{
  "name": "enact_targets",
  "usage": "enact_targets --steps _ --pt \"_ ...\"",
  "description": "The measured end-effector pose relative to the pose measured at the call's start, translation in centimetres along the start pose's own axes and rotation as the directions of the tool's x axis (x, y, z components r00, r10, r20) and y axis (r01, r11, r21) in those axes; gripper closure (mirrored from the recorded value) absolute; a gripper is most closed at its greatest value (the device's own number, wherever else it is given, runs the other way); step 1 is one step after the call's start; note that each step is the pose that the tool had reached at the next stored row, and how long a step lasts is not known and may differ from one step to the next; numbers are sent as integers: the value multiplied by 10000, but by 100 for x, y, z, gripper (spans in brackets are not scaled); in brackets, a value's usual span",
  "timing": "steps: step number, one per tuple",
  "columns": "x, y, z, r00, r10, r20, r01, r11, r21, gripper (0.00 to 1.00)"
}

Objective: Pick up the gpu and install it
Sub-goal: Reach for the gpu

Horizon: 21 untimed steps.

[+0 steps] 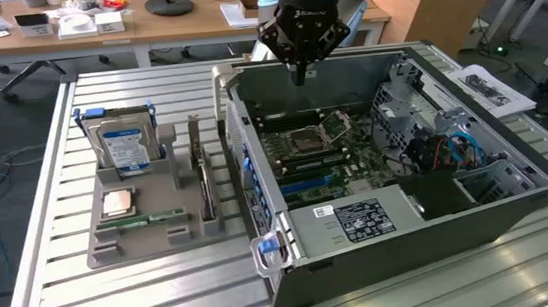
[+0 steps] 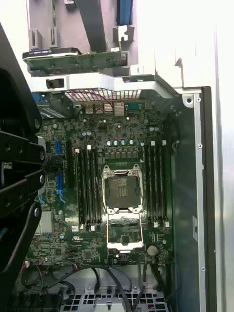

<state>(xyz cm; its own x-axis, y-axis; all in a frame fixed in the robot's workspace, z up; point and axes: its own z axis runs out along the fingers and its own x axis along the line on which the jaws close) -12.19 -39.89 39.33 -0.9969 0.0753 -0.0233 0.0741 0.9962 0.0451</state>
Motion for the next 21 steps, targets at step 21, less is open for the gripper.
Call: enact_targets --steps 21 --pt "127 -9 0 10000 0 3 0 10000 0 89"
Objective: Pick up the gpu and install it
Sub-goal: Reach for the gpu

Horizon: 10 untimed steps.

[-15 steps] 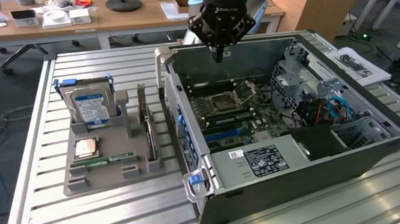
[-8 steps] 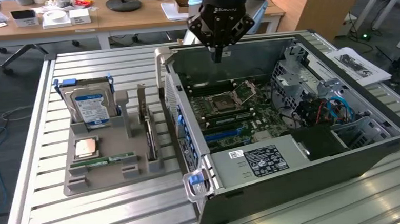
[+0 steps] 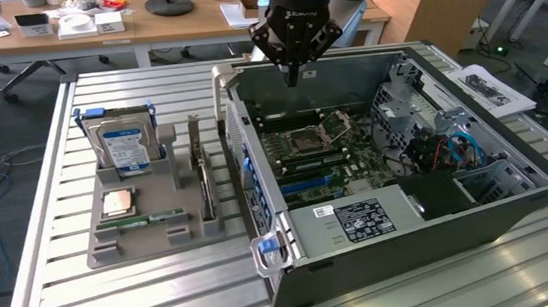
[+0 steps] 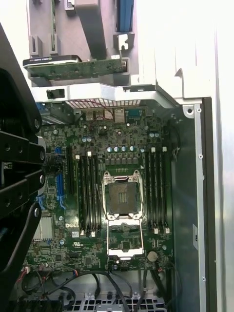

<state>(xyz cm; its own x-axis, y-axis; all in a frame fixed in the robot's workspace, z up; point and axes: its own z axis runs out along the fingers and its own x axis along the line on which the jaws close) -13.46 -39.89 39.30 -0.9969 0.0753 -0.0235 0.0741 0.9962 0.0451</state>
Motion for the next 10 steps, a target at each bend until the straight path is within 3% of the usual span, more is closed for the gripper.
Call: enact_targets --steps 10 --pt "167 -12 -5 10000 -1 26 1 10000 -2 89"
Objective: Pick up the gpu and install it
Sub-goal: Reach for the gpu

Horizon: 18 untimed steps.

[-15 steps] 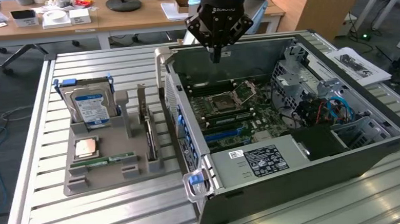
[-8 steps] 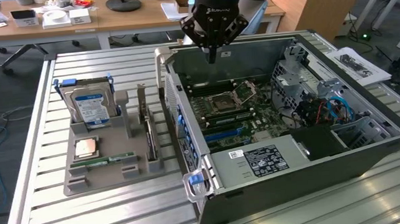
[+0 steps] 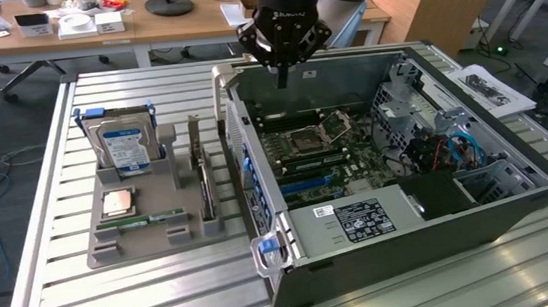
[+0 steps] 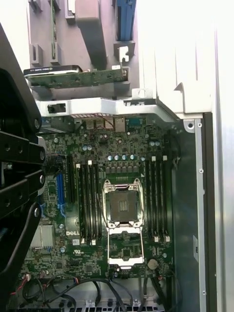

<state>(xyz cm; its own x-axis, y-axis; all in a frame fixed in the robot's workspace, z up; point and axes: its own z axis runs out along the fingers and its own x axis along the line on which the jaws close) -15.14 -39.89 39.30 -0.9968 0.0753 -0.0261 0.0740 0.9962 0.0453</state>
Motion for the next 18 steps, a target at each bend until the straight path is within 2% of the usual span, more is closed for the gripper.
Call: enact_targets --steps 8,18 --pt "151 -11 -4 10000 -1 21 1 10000 -1 89" --pt "397 -29 -11 10000 0 45 0 10000 -3 89"
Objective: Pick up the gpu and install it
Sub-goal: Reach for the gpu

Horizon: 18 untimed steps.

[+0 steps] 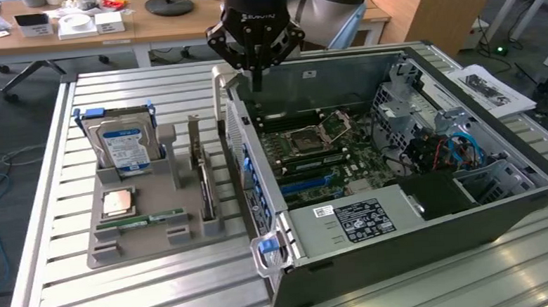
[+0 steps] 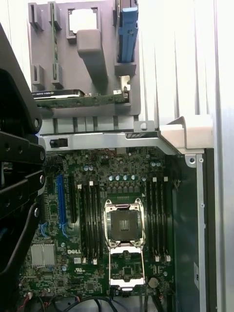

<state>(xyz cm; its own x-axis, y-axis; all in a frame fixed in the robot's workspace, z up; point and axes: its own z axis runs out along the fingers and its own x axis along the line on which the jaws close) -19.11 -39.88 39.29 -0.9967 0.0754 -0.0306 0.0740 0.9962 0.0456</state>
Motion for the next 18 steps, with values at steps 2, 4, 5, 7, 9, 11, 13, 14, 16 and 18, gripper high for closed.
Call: enact_targets --steps 2,4,5,7,9,11,13,14,16,18 --pt "50 -3 -2 10000 2 4 -2 10000 0 89" --pt "97 -7 -3 10000 3 8 -3 10000 0 89" --pt "120 -8 -4 10000 3 9 -3 10000 0 89" --pt "169 -12 -5 10000 4 14 -4 10000 -2 89" --pt "216 -14 -7 10000 6 19 -6 10000 -2 89" --pt "266 -17 -9 10000 7 25 -7 10000 -2 89" --pt "318 -20 -11 10000 8 31 -8 10000 -2 89" --pt "344 -21 -11 10000 8 35 -8 10000 -2 89" --pt "399 -23 -13 10000 12 41 -12 10000 -2 89" --pt "450 -24 -14 10000 15 46 -15 10000 -4 89"
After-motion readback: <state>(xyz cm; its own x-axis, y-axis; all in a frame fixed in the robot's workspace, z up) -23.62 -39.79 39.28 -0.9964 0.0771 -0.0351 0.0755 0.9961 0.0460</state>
